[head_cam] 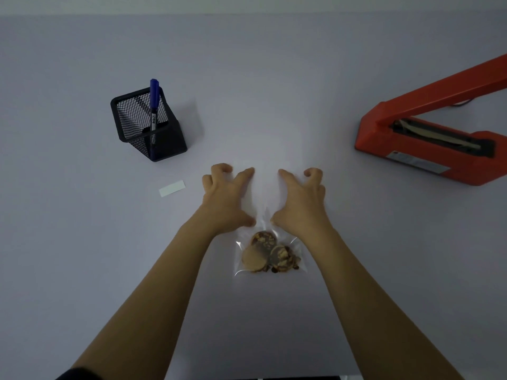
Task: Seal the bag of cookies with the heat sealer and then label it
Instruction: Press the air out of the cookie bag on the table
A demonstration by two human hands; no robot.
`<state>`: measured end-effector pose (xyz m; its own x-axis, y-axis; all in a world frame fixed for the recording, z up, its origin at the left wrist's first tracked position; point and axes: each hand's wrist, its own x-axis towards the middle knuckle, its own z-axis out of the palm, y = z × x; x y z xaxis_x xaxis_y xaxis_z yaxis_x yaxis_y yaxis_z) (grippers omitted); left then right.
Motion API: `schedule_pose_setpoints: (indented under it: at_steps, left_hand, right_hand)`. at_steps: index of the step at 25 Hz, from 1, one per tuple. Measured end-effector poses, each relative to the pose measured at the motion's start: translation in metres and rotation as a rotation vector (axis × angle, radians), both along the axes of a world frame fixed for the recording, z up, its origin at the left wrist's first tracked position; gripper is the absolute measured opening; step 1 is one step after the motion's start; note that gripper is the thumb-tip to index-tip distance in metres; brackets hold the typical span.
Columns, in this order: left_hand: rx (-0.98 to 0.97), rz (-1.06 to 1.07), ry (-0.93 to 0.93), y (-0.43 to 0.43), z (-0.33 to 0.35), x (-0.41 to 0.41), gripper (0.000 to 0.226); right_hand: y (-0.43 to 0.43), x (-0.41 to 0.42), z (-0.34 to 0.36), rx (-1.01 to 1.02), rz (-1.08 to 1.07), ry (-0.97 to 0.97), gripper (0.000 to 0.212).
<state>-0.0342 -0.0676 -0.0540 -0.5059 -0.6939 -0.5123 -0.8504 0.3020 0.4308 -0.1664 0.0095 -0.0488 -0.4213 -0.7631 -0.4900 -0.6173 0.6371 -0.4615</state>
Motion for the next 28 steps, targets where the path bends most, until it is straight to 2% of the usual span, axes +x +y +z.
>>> schedule_pose_setpoints:
  at_steps: [3, 6, 11, 13, 16, 18, 24, 28]
  left_hand:
    - [0.042, 0.111, -0.035, 0.009, 0.006, -0.015, 0.091]
    - [0.077, 0.164, -0.017, 0.012, 0.005, -0.021, 0.087]
    - [0.126, 0.107, 0.126, 0.009, 0.003, -0.006, 0.090]
    - [0.120, 0.084, 0.195, 0.009, 0.002, -0.001, 0.087]
    - [0.114, 0.055, 0.301, 0.010, -0.001, 0.008, 0.078]
    - [0.166, 0.077, 0.381, 0.010, -0.002, 0.013, 0.074]
    - [0.560, 0.296, 0.694, 0.009, 0.017, 0.011, 0.055]
    - [0.573, 0.336, 0.754, 0.013, 0.028, -0.007, 0.032]
  right_hand:
    - [-0.002, 0.001, 0.001, -0.017, -0.088, -0.067, 0.085]
    - [0.000, -0.003, 0.001, -0.059, -0.078, -0.134, 0.087]
    - [-0.001, -0.006, -0.005, -0.128, -0.042, -0.257, 0.090]
    - [0.003, -0.009, -0.006, -0.176, -0.128, -0.381, 0.081]
    - [0.007, -0.015, -0.007, -0.304, -0.306, -0.539, 0.049]
    - [0.011, -0.021, -0.007, -0.364, -0.371, -0.583, 0.035]
    - [0.028, -0.034, 0.003, -0.430, -0.405, -0.713, 0.032]
    - [0.044, -0.053, 0.013, -0.429, -0.407, -0.746, 0.031]
